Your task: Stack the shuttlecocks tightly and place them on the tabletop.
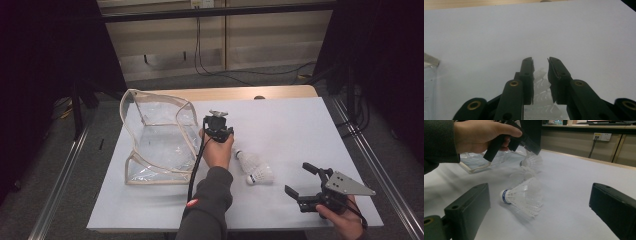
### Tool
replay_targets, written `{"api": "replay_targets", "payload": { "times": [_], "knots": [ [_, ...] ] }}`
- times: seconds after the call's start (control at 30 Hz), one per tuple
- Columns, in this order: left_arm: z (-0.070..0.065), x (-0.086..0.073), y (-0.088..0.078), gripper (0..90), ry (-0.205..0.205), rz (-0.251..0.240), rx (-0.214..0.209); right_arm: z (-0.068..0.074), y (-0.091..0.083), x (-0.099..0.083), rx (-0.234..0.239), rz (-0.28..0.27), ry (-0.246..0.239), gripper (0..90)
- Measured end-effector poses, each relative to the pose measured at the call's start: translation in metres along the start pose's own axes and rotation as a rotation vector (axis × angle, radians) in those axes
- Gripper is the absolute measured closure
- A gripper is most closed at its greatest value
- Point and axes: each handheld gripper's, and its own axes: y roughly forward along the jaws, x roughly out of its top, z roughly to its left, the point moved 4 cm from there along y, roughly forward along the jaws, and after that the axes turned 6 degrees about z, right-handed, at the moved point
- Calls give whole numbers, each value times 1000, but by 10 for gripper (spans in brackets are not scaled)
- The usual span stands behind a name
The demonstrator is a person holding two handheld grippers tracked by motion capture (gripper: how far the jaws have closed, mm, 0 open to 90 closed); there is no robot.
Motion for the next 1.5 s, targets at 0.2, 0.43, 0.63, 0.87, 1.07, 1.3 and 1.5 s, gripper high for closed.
{"api": "replay_targets", "payload": {
  "times": [0.2, 0.43, 0.63, 0.87, 1.07, 1.3, 1.5],
  "knots": [
    [-1, 0, 1, 737, -7, -3, -7, 0, 0, 0, 0, 0, 0, 26],
    [-2, 0, 1, 731, -4, -2, -14, 0, 0, 0, -1, 1, -1, 25],
    [-3, -1, 2, 720, -5, 1, -14, 0, 0, 0, -2, 2, -3, 26],
    [-3, 0, 3, 709, -6, 2, -17, 0, 0, 0, 0, 2, 0, 26],
    [-3, 0, 2, 698, -5, 3, -19, 0, 0, 0, -1, 3, -2, 26],
    [-2, 1, 0, 684, 0, 0, -15, 0, 0, 0, -1, 2, -3, 26],
    [-2, 1, 1, 681, 1, 1, -18, 0, 0, 0, -1, 3, -4, 26]
  ]
}}
